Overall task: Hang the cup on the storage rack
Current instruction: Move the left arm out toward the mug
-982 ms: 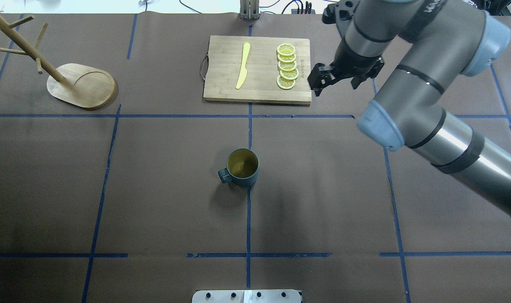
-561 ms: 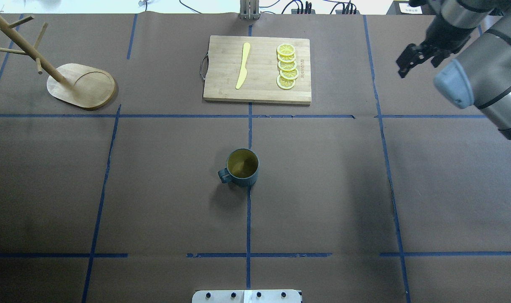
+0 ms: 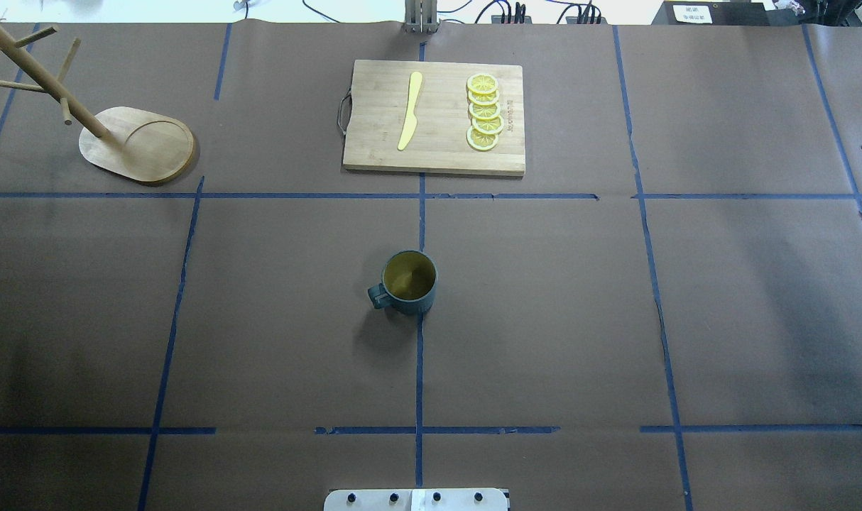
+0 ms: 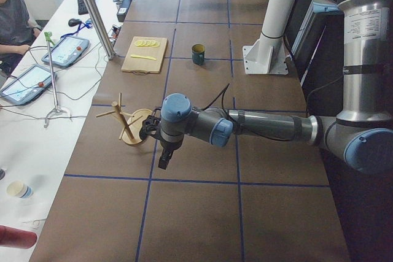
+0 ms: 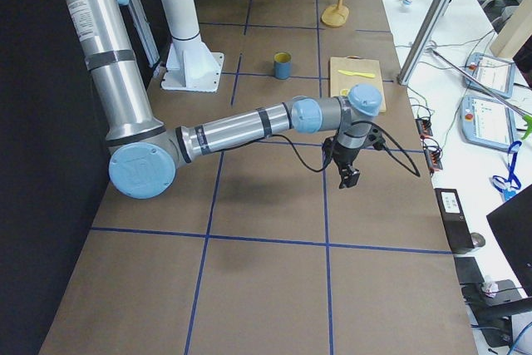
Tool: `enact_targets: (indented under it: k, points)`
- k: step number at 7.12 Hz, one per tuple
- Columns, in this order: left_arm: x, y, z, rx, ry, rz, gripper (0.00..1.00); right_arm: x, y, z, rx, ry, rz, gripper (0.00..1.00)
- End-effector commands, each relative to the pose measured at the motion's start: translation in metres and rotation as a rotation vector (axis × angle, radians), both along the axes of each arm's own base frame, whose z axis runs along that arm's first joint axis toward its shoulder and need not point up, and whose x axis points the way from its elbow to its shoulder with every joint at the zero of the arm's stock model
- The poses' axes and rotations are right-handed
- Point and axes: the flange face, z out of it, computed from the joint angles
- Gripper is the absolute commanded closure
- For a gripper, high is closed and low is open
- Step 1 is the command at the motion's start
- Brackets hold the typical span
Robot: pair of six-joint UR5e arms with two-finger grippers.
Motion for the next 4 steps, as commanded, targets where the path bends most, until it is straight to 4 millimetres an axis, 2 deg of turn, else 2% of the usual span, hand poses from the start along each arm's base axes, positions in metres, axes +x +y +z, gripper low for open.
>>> enact_targets:
  k: [1, 2, 3, 4]
  points:
    - [0.002, -0.002, -0.034, 0.152, 0.012, 0.004, 0.0, 0.072, 0.077, 0.086, -0.118, 0.01, 0.085, 0.0]
    - [0.017, -0.009, -0.06, 0.319, 0.026, 0.037, 0.0, 0.077, 0.082, 0.08, -0.107, 0.01, 0.102, 0.0]
    - [0.061, -0.019, -0.099, 0.496, 0.062, 0.119, 0.0, 0.078, 0.085, 0.075, -0.122, 0.019, 0.138, 0.0]
    - [0.106, -0.015, -0.121, 0.539, 0.13, 0.168, 0.0, 0.078, 0.083, 0.068, -0.143, 0.021, 0.182, 0.0]
